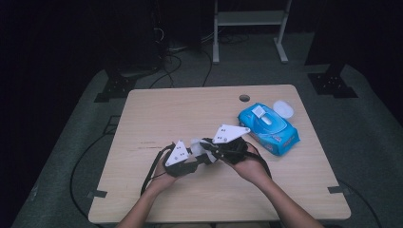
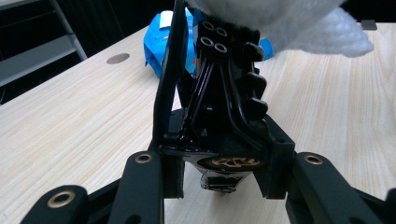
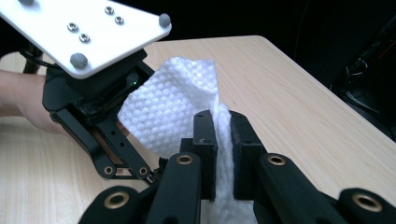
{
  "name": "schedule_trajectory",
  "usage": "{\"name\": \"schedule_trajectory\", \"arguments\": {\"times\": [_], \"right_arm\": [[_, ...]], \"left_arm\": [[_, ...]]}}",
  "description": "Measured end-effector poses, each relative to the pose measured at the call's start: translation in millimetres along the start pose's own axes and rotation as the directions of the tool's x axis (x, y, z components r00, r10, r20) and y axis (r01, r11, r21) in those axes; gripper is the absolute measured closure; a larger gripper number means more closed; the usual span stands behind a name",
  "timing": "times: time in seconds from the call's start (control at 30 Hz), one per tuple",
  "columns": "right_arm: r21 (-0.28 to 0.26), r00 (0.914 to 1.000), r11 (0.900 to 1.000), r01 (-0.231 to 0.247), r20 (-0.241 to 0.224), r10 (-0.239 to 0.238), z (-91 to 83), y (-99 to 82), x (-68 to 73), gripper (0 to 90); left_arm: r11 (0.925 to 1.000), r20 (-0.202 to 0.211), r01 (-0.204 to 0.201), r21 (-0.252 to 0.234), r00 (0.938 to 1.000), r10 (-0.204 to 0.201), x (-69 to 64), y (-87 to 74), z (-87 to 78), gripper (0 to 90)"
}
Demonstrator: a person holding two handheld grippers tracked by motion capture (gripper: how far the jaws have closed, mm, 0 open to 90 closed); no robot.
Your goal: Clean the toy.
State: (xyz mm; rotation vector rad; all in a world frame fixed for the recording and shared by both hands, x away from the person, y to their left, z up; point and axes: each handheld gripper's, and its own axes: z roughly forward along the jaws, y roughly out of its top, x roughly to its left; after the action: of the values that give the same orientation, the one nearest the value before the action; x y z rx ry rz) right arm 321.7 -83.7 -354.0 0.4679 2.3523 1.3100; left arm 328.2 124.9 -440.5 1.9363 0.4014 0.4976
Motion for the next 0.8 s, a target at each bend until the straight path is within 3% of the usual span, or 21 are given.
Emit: {"name": "schedule_trajectory", "arguments": {"times": [0.27,0.4,0.63,0.8], "right_arm": [[0.011,0.9990,0.9994,-0.034,0.031,0.034,-7.3,-6.7,-9.4,82.7],[0.023,0.9984,0.9994,-0.025,0.052,0.024,-8.4,-5.0,-9.4,82.7],[0.014,0.9999,0.9998,0.013,-0.009,-0.013,0.9,7.9,7.6,82.7],[0.038,0.9987,0.9990,0.024,-0.046,-0.023,13.7,9.8,14.3,82.7]], "left_arm": [[0.9998,-0.001,-0.013,-0.013,0.9999,0.013,-1.0,2.2,-1.2,60.4],[0.9998,-0.002,-0.018,-0.003,0.9998,0.018,-2.8,5.7,-0.8,60.4],[0.9999,-0.011,-0.014,-0.005,0.9998,0.014,-3.1,5.7,-0.9,60.4],[0.9999,-0.009,-0.012,-0.009,0.9999,0.012,-2.5,5.1,-2.0,60.4]]}}
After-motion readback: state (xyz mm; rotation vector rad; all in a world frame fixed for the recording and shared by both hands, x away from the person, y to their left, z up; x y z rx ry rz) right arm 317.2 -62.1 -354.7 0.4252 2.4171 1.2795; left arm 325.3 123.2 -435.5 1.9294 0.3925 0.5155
